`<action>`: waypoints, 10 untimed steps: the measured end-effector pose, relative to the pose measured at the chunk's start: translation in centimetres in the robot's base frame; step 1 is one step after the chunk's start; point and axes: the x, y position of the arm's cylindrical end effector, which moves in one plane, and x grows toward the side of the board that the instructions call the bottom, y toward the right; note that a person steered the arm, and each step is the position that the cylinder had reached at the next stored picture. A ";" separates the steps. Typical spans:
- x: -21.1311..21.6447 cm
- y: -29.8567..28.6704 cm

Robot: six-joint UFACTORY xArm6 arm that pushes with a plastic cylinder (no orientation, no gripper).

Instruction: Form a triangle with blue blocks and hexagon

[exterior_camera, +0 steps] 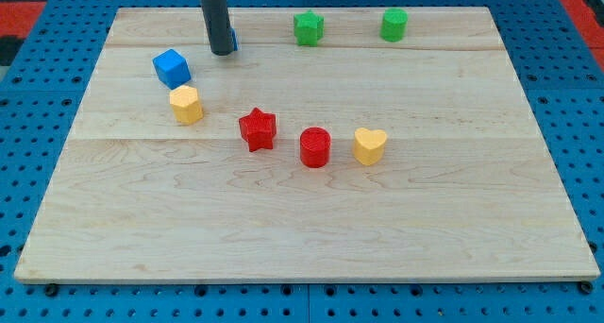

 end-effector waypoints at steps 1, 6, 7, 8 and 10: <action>3.8 -1.0; 8.5 -1.8; 10.1 -2.9; 9.6 -2.0; 10.7 4.1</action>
